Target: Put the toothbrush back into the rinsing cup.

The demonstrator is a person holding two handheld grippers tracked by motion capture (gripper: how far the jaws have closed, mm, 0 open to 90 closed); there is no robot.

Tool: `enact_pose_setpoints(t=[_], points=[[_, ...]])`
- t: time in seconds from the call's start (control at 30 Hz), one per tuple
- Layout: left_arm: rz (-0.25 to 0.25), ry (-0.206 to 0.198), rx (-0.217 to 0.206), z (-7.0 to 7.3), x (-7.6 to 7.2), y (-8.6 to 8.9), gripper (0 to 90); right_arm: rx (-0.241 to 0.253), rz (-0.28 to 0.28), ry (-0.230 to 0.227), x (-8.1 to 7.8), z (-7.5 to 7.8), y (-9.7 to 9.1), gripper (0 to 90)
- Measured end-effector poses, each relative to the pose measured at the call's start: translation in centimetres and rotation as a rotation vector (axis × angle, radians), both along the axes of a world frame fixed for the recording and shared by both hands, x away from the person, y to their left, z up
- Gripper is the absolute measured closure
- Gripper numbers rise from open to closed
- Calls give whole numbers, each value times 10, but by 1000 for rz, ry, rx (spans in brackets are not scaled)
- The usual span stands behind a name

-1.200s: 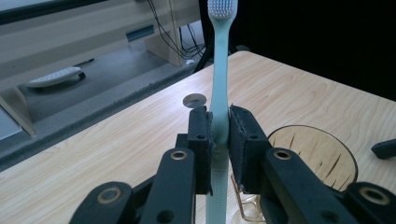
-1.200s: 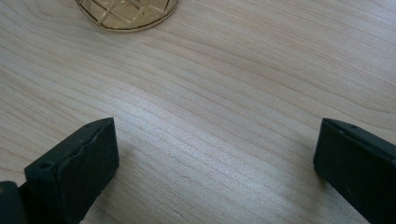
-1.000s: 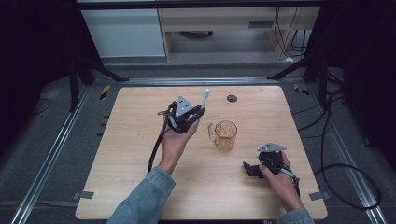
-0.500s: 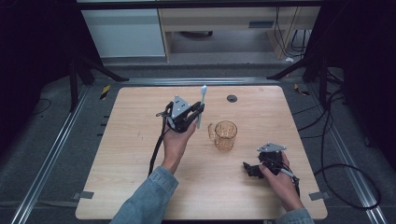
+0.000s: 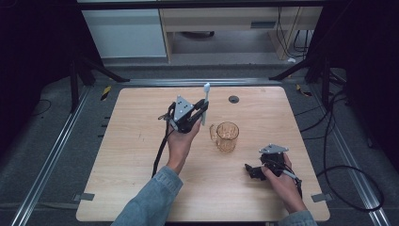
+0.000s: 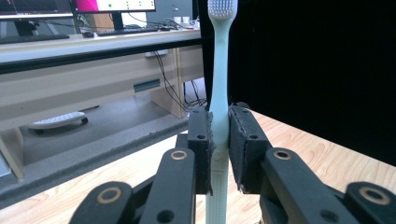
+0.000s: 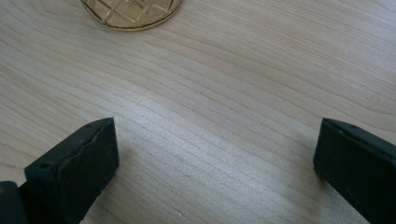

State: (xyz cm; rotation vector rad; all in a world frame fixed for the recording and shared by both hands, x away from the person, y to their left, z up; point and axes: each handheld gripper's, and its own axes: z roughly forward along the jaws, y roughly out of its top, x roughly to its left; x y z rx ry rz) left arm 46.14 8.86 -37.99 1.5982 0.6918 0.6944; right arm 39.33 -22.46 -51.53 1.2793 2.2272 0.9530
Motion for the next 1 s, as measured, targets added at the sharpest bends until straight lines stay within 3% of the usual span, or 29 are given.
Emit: enact_pose_setpoints(t=[0.5, 0.83, 1.0], points=[[-23, -32, -29, -1, 3, -8, 786, 0, 0, 2, 0, 0, 0, 5], [-26, -32, -54, -4, 7, -8, 786, -2, 4, 2, 0, 0, 0, 5], [-32, -57, -71, -5, 7, -8, 786, -2, 4, 1, 0, 0, 0, 5]])
